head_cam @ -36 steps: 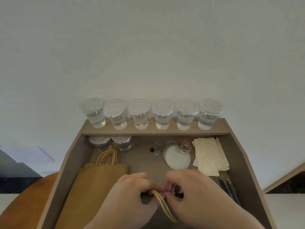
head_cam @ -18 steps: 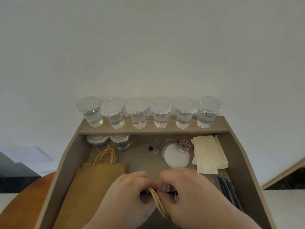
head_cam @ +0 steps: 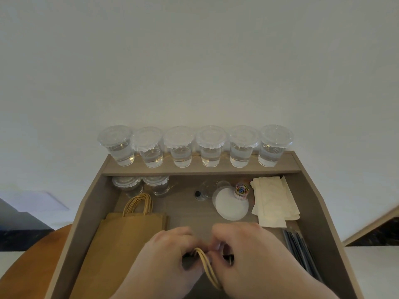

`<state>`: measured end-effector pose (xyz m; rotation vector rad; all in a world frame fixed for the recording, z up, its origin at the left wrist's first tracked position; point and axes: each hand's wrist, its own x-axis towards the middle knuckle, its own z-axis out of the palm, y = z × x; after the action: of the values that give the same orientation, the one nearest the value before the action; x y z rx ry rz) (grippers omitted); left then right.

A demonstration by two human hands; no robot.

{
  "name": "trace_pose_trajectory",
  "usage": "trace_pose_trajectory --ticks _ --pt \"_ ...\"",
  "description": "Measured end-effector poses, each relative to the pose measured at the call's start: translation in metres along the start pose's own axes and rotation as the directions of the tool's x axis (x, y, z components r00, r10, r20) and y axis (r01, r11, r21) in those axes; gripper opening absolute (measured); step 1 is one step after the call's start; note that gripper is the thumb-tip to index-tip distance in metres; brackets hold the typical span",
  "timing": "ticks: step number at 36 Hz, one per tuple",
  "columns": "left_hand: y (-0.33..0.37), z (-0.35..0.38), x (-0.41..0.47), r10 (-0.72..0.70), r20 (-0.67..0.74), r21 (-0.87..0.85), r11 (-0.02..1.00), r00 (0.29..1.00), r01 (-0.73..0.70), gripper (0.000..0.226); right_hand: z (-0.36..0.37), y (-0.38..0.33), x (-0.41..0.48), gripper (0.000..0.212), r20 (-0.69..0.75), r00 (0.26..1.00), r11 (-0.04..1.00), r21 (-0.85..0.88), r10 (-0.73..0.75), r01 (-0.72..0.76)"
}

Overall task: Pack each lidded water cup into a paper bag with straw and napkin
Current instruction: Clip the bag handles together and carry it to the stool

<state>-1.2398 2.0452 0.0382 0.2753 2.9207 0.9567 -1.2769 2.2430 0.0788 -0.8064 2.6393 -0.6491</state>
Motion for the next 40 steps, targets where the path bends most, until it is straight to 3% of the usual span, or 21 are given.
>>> trace_pose_trajectory --ticks 15,24,30,33,35,38,40 --pt "-0.002 -0.005 -0.001 0.033 0.004 -0.076 0.997 0.999 -0.032 0.019 -0.003 -0.001 0.007 0.015 0.089 0.994 0.989 -0.136 0.066 -0.054" --pt "-0.018 -0.008 -0.008 0.032 0.079 0.017 0.999 0.996 -0.033 0.025 -0.009 -0.009 0.014 0.004 0.17 0.985 0.98 -0.2 0.041 -0.006" --pt "-0.02 -0.001 -0.009 0.026 -0.005 -0.028 0.999 1.0 -0.026 0.029 -0.003 0.003 0.028 0.005 0.139 0.989 0.987 -0.157 0.052 -0.03" --pt "-0.025 -0.001 -0.008 -0.013 -0.055 -0.101 0.995 0.998 0.007 0.02 -0.012 0.017 0.031 0.022 0.15 0.988 0.999 -0.043 0.032 -0.026" --pt "-0.033 -0.002 -0.009 -0.034 -0.026 -0.154 0.988 0.999 0.03 0.025 -0.019 0.03 0.026 0.041 0.096 0.995 0.991 0.134 0.015 -0.028" --pt "-0.043 -0.003 -0.011 -0.062 -0.024 -0.28 0.959 0.998 0.053 0.035 -0.021 0.053 0.009 0.058 -0.038 0.999 0.884 0.468 0.032 -0.01" --pt "-0.048 -0.001 -0.012 -0.118 -0.075 -0.393 0.916 0.99 0.08 0.04 -0.013 0.068 -0.004 0.064 -0.062 0.997 0.815 0.58 0.041 0.003"
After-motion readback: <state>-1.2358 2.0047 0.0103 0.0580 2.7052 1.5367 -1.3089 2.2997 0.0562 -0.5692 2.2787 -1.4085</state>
